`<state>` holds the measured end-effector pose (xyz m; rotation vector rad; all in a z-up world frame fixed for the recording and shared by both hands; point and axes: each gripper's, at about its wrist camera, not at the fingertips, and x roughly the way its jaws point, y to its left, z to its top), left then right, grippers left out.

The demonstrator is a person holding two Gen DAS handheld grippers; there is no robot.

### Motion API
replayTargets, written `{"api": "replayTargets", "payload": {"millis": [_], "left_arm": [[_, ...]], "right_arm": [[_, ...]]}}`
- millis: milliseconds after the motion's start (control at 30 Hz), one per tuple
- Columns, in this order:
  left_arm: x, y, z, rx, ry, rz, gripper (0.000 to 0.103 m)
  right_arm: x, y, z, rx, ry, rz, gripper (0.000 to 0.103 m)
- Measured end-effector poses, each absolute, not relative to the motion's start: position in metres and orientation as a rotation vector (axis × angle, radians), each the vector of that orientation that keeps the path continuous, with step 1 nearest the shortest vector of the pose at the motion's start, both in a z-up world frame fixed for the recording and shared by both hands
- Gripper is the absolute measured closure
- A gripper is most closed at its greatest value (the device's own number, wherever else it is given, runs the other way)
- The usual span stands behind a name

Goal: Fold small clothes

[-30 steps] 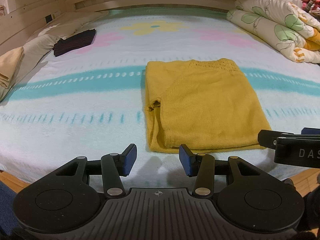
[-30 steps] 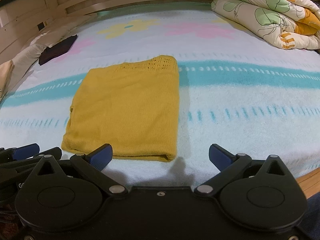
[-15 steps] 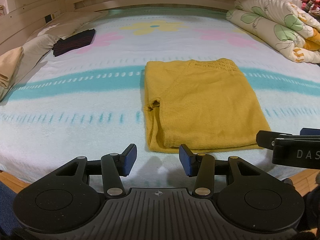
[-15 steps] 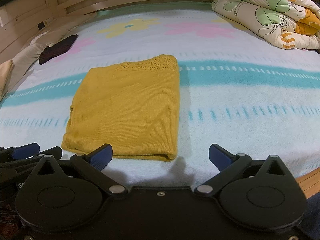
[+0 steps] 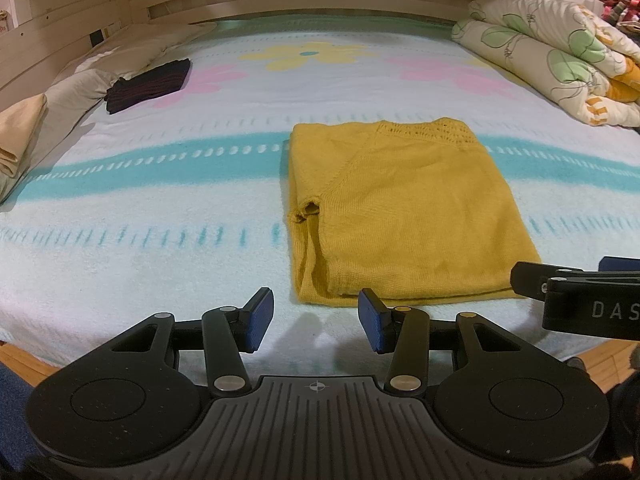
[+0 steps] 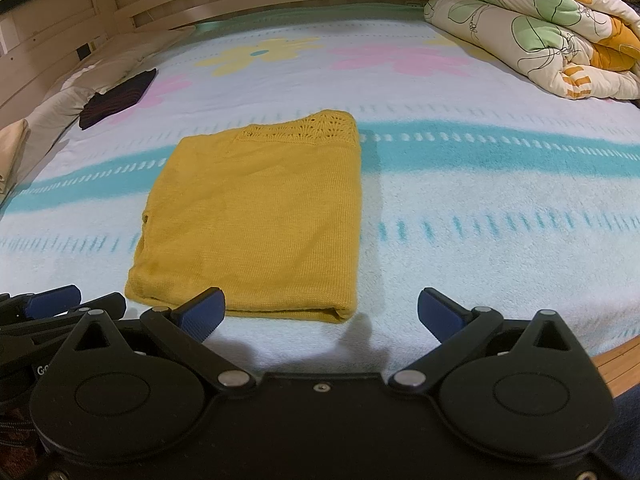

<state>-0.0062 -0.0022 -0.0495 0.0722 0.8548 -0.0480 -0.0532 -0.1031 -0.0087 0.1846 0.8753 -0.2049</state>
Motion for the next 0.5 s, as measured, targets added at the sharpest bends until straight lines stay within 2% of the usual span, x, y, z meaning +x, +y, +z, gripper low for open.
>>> {"api": "replayTargets", "payload": {"millis": [500], "left_arm": [[-0.0066, -0.0029, -0.0481, 0.071, 0.847, -0.048, 0.058]], "right_arm": [[-0.0533, -0.1026, -0.0090, 0.184, 0.875, -0.206, 0.001]]}}
